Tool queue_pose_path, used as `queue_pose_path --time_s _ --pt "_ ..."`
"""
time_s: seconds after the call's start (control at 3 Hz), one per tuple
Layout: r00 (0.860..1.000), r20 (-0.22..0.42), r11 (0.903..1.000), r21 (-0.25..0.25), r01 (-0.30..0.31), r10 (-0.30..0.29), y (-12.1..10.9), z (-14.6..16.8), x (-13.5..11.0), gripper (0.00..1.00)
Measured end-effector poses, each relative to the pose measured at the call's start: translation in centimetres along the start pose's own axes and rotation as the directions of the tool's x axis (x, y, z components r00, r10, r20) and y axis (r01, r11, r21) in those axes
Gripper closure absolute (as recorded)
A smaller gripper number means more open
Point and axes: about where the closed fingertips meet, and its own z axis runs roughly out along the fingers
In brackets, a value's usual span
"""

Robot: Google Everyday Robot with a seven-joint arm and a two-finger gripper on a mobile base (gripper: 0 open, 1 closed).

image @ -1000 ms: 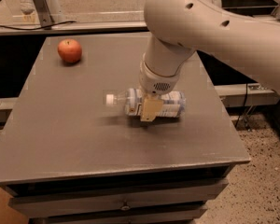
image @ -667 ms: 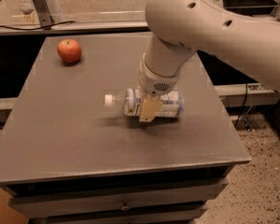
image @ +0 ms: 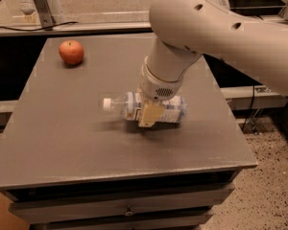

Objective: Knock blue plastic bottle over

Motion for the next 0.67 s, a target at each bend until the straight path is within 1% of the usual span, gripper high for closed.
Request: queue_pose_path --time_s 0.33,0.67 --pt "1.000 0.016 0.9999 0.000 -0.012 0.012 0.60 -0.19 -0.06 0.00" --pt "0.998 0.056 0.9992 0.006 -0.039 0.039 1.23 -0.29 -0.02 0.00"
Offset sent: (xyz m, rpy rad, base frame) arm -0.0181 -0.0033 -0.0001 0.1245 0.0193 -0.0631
